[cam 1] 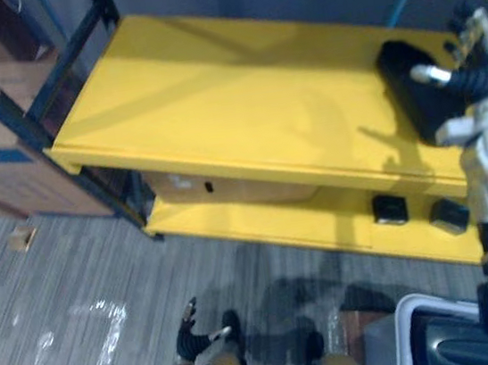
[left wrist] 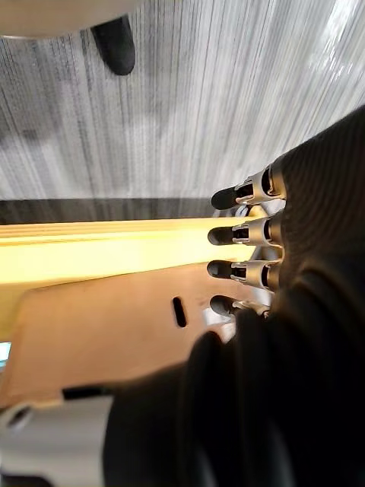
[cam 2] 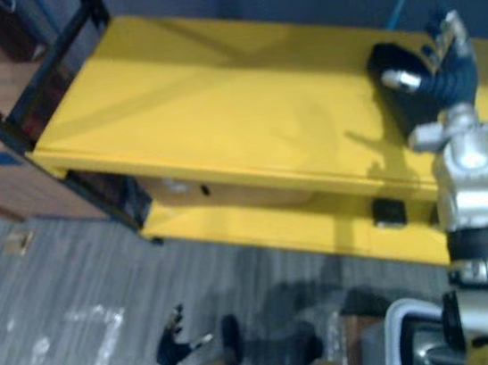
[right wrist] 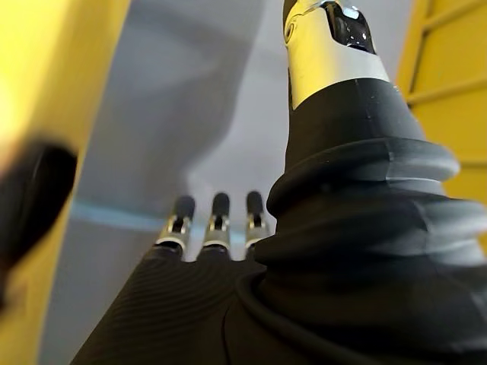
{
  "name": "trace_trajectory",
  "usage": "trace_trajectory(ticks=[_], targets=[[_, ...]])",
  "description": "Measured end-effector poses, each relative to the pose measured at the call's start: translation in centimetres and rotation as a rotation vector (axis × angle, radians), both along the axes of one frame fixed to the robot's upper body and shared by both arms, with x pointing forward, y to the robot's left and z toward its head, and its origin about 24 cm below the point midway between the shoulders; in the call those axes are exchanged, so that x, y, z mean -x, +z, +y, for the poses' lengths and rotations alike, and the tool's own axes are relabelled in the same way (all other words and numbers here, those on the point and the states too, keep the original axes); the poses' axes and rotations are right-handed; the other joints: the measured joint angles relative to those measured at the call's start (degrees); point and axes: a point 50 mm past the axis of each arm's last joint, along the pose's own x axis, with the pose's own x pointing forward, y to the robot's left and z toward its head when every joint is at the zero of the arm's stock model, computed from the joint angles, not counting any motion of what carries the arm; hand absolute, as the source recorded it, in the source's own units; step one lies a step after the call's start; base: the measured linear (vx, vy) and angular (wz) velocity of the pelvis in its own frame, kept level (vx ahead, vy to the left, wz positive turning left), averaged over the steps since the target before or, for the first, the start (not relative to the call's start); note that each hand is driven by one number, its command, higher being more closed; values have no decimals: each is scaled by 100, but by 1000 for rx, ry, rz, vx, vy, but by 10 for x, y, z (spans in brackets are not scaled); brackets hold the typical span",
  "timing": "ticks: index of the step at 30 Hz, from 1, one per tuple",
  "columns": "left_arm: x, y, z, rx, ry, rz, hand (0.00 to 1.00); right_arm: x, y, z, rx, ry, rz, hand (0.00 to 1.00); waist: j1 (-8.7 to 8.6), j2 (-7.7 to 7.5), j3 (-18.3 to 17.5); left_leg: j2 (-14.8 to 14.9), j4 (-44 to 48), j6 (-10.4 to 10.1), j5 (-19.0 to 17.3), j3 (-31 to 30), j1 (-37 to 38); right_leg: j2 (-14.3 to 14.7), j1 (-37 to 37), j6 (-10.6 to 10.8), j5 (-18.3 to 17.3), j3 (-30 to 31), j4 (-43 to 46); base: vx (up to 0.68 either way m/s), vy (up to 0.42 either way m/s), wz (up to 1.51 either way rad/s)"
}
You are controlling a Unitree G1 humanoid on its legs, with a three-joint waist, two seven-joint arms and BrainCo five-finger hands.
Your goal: Walk over and take plastic housings, then place them on the shelf
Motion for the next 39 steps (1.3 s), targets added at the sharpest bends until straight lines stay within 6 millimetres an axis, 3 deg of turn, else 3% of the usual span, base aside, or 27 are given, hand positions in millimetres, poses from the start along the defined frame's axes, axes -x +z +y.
trace_trajectory(ticks=[3, 11, 18, 24, 29, 39], targets=[[4, -2, 0, -5, -1, 17, 0, 13, -25, -11, 66, -130, 94, 0, -60, 17, -113, 10, -1, 2, -59, 132, 88, 5, 42, 10, 5, 109, -11, -14, 14, -19], [10, -5, 1, -11, 7, 72, 0, 31, -45, -24, 452, -394, 230, 0, -106, 18, -305, -16, 0, 31, -100, 153, 80, -23, 54, 38, 13, 109, -87, 15, 1, -1], [11, 0, -4, 18, -34, 107, 0, 36, -25, -42, 771, -532, 236, 0, -95, 14, -313, -159, 0, 86, -126, 104, 80, -132, 127, 100, 23, 40, -76, 55, 18, 6], [12, 6, -7, 58, -91, 134, 0, 35, -15, -61, 957, -550, 291, 0, -17, 0, -321, -241, 0, 90, -123, -78, -12, -182, 124, 125, 0, -130, -50, 27, 13, 15], [17, 8, -7, 72, -106, 155, 0, 28, -15, -56, 1051, -417, 336, 0, -7, -29, -332, -261, 0, 91, -123, -143, -19, -191, 135, 127, -2, -212, -53, 1, 0, 7], [19, 13, -9, 94, -135, 179, 0, 20, -24, -62, 1070, -260, 499, 0, 56, -92, -316, -299, 1, 135, -88, -165, -114, -228, 37, 155, -8, -221, -10, -1, 1, 0]])
